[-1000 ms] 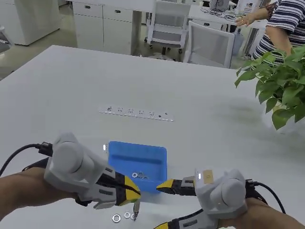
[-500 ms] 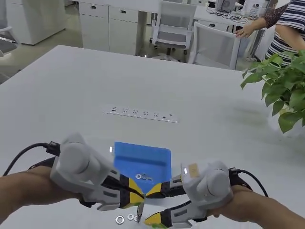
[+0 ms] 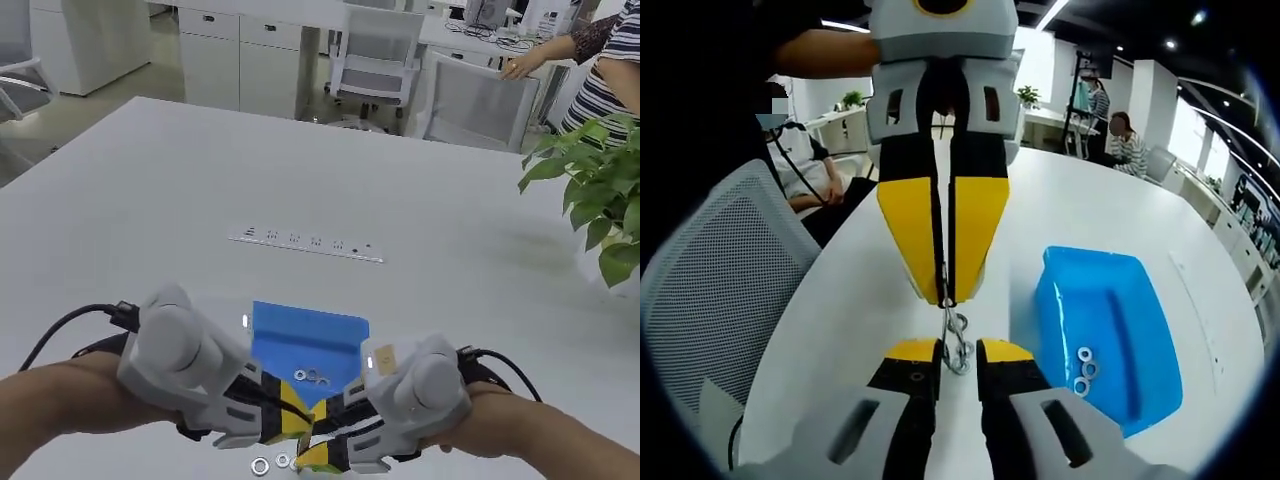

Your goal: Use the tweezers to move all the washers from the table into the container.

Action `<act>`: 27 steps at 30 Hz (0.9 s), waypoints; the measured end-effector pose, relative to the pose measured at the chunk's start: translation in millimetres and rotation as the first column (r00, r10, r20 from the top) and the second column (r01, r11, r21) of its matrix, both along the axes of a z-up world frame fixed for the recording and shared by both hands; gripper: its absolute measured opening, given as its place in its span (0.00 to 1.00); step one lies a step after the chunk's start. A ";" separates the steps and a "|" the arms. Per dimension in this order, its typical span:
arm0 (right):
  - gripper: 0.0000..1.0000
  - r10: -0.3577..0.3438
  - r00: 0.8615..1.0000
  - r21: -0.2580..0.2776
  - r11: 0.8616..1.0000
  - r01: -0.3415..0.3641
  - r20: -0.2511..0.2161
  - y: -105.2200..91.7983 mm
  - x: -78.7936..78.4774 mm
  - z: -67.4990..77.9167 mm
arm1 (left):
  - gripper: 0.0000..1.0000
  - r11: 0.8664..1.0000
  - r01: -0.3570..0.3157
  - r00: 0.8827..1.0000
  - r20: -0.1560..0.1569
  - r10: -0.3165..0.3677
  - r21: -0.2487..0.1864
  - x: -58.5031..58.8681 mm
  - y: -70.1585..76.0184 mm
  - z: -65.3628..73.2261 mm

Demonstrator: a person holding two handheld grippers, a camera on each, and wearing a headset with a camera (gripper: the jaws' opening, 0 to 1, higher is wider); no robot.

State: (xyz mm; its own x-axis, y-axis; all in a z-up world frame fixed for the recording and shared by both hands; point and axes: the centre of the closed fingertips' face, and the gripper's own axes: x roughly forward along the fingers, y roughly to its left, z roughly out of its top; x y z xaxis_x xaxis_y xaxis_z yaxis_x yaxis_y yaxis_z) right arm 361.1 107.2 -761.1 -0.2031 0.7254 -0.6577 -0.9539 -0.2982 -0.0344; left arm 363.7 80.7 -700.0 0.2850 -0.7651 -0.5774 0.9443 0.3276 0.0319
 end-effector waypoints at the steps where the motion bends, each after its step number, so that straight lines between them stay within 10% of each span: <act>1: 0.15 0.010 1.000 -0.005 1.000 -0.010 0.001 -0.1 -1.5 -0.4 | 0.05 1.000 -0.001 1.000 0.000 0.001 0.000 0.0 0.3 0.0; 27: 0.09 0.017 1.000 -0.020 1.000 -0.017 0.012 -2.3 -4.4 -2.1 | 0.05 1.000 0.001 1.000 0.010 -0.001 -0.002 -1.1 -1.4 2.9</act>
State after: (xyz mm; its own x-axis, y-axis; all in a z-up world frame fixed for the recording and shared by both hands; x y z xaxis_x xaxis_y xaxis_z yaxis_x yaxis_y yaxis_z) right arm 356.7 105.0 -763.2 -0.2070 0.7087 -0.6745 -0.9482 -0.3153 -0.0403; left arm 362.5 79.3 -697.1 0.2897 -0.7666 -0.5730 0.9443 0.3266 0.0406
